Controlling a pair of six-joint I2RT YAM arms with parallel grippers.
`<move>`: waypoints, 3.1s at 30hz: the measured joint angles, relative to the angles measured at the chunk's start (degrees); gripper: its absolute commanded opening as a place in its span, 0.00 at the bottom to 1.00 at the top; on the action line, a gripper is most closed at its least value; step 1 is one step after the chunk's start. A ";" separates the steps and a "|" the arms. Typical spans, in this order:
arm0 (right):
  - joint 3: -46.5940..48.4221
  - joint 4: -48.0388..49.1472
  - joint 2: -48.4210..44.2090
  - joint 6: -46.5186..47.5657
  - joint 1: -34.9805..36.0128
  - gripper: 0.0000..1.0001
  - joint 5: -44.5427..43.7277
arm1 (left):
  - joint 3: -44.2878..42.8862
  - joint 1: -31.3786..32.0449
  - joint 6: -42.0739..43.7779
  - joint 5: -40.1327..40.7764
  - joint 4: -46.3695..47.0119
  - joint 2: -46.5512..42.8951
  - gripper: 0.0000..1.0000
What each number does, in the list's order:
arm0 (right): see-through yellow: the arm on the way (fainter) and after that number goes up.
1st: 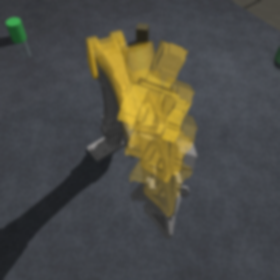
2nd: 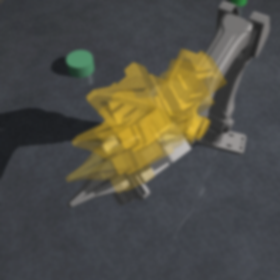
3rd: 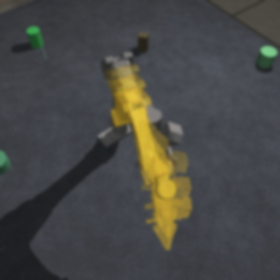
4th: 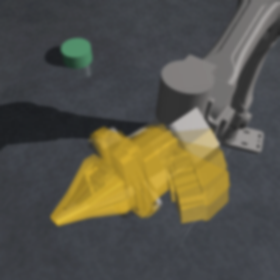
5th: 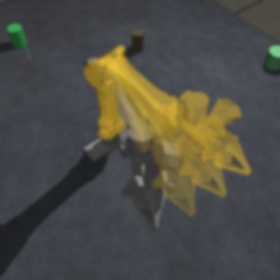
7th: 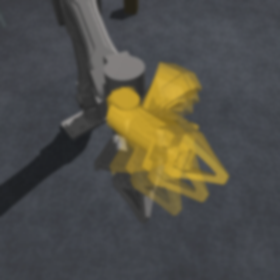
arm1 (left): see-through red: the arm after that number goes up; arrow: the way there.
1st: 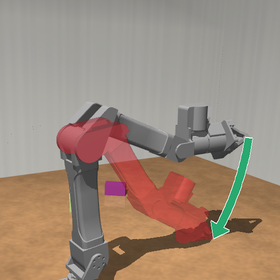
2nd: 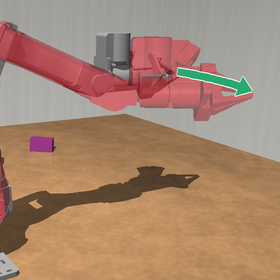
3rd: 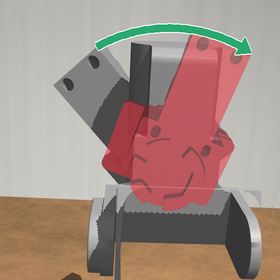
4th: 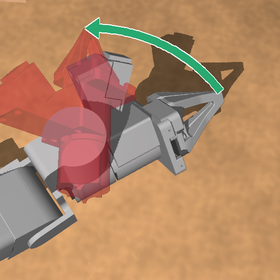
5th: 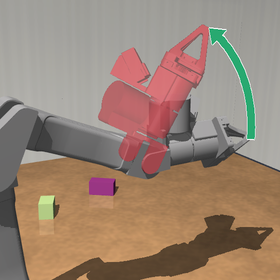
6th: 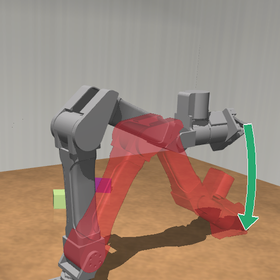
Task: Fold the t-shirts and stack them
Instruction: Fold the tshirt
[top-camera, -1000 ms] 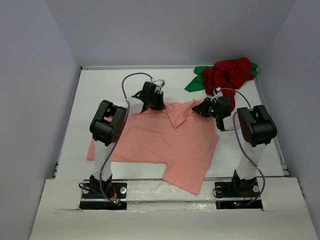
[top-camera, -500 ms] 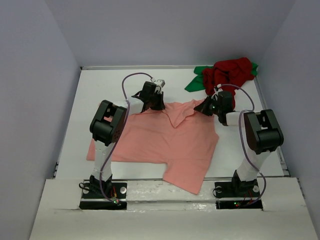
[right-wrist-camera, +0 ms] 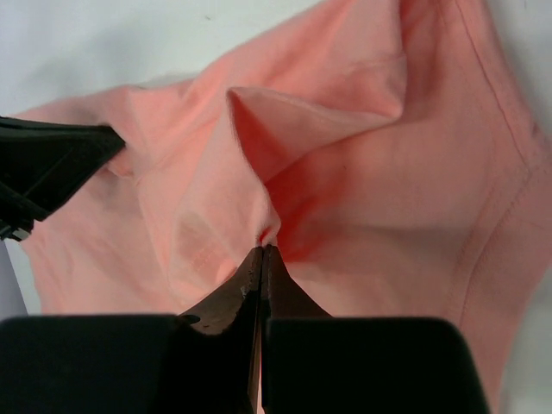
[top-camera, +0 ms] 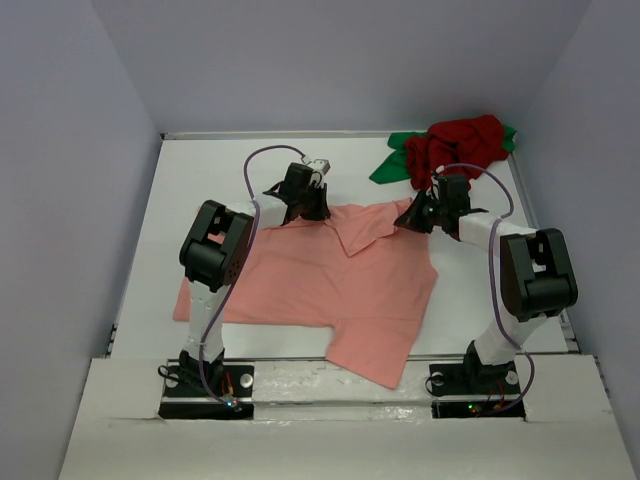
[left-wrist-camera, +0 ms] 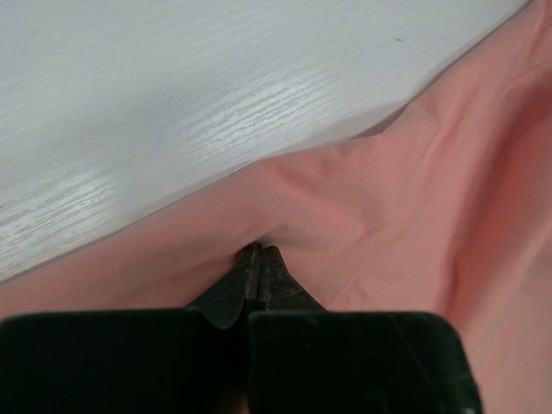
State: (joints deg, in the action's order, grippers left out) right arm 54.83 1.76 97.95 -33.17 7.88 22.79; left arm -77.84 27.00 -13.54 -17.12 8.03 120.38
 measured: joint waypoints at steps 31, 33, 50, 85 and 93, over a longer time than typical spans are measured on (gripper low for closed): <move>-3.34 -17.64 -6.75 -0.72 0.00 0.00 -1.25 | -0.15 0.00 0.22 0.04 -0.28 0.02 0.00; -3.32 -18.10 -7.63 -1.16 0.00 0.00 -0.76 | -0.20 0.00 0.22 0.04 -0.37 0.02 0.00; -2.03 -23.45 -9.81 -1.51 0.00 0.00 -0.72 | -0.74 0.00 0.24 -0.04 -0.57 0.44 0.00; 7.65 -9.70 1.27 3.34 0.00 0.00 -3.61 | -0.94 -0.02 0.87 -0.68 -0.57 0.59 0.00; 12.11 -3.28 12.52 2.08 0.00 0.00 -1.49 | -0.94 -0.02 1.05 -0.85 -0.57 0.59 0.00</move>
State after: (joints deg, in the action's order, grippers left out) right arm 66.94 -1.52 110.48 -31.09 7.88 21.30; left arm -78.78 26.98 -12.49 -17.98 7.46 120.97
